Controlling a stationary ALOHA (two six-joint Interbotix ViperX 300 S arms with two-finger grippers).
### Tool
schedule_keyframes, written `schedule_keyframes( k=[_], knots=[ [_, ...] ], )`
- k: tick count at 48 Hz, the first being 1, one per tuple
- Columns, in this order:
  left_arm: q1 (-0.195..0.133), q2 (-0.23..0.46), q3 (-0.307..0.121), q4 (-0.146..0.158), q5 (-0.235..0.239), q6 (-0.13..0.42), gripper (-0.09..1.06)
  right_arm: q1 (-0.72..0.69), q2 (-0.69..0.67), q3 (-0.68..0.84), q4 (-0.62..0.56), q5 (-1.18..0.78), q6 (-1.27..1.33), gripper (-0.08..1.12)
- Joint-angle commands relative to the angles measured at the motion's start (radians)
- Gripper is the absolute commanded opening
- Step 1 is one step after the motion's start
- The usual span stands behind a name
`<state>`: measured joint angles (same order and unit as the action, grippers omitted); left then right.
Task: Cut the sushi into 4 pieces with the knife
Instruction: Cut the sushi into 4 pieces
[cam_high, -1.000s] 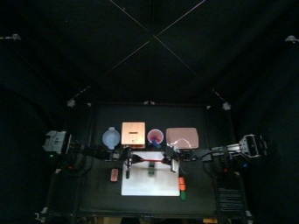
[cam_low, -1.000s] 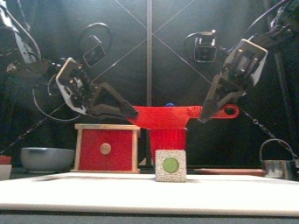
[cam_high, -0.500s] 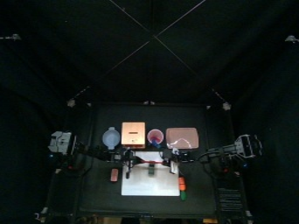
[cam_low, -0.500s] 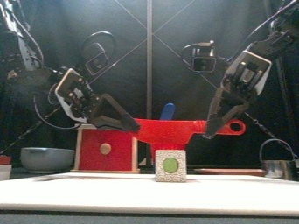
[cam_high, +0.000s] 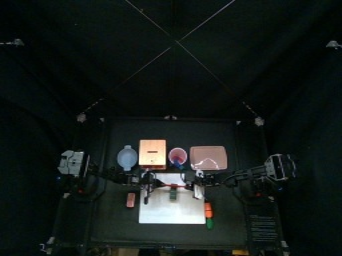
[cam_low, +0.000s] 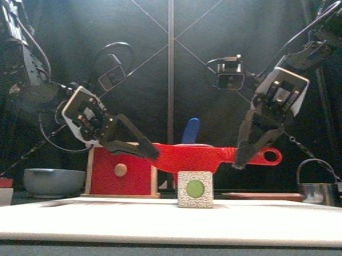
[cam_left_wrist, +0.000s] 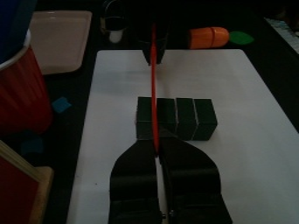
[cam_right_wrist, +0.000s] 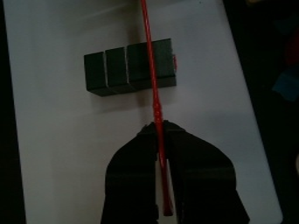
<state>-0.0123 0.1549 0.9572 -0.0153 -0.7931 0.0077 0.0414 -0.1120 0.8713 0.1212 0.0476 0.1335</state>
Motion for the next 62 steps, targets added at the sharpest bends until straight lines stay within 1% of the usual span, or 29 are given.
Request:
schedule_keyframes(
  k=[1,6,11,18,23,37,43,47,55,62],
  knots=[
    [0.017,-0.009,-0.031,0.005,-0.006,0.003,0.08,-0.002,-0.006,-0.026,0.003,-0.008,0.003,0.21],
    [0.020,-0.009,-0.029,0.011,-0.006,0.003,0.08,-0.003,-0.006,-0.026,0.002,-0.008,0.003,0.21],
    [0.020,-0.005,-0.029,0.014,0.005,0.003,0.08,-0.005,-0.006,-0.028,0.002,-0.008,0.003,0.21],
    [0.017,0.012,-0.029,0.014,0.037,0.003,0.08,-0.003,-0.002,-0.031,0.005,-0.008,0.003,0.21],
    [0.014,0.025,-0.031,0.014,0.046,0.003,0.08,0.002,0.006,-0.038,0.003,-0.008,0.003,0.21],
    [0.012,0.046,-0.031,0.014,0.048,0.000,0.08,0.017,0.035,-0.049,0.006,-0.006,0.005,0.21],
    [0.002,0.055,-0.031,0.012,0.052,-0.002,0.08,0.020,0.054,-0.051,0.021,-0.006,0.003,0.21],
    [-0.006,0.058,-0.032,0.011,0.067,-0.003,0.08,0.021,0.061,-0.051,0.026,-0.006,0.003,0.21],
    [-0.008,0.086,-0.041,0.009,0.115,-0.003,0.08,0.018,0.089,-0.049,0.026,-0.008,0.003,0.21],
    [-0.003,0.124,-0.064,0.009,0.147,0.000,0.08,0.015,0.118,-0.051,0.026,-0.006,0.003,0.21]
  ],
)
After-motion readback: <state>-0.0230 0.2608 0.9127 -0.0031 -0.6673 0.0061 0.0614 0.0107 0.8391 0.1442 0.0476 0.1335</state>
